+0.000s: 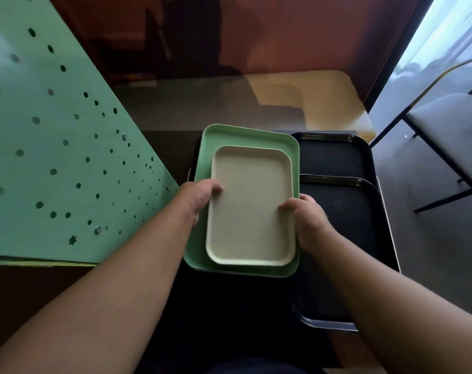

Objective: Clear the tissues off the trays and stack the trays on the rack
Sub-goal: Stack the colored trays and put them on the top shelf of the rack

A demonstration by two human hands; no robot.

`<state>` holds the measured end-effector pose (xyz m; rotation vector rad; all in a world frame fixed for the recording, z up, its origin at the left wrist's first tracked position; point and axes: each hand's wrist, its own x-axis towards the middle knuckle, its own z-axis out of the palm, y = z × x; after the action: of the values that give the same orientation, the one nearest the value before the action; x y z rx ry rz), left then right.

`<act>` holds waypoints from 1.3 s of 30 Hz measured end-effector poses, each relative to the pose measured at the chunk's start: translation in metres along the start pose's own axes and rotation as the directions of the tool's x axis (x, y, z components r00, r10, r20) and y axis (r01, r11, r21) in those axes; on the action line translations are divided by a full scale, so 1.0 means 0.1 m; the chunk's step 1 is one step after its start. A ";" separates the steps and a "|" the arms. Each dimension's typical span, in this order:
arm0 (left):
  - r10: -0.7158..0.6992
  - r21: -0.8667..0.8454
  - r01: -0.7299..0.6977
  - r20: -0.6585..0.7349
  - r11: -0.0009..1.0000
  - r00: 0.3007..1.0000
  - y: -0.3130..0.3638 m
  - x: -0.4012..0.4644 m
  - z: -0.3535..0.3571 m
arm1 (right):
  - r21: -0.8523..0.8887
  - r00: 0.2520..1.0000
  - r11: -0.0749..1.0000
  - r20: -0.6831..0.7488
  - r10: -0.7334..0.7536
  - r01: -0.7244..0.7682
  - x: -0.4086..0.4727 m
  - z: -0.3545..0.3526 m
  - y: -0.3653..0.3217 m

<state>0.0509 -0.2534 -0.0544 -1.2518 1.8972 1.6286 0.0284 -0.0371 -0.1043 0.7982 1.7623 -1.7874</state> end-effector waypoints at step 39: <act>0.431 -0.285 -0.355 0.277 0.891 0.859 0.17 -0.69 0.73 | 0.018 0.947 0.954 0.109 -0.301 0.301 -0.40 -1.28 -0.56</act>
<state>0.0551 -0.1601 -0.0141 -0.6104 1.8713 2.1581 0.0245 0.0904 -0.0345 0.4362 1.8886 -1.9833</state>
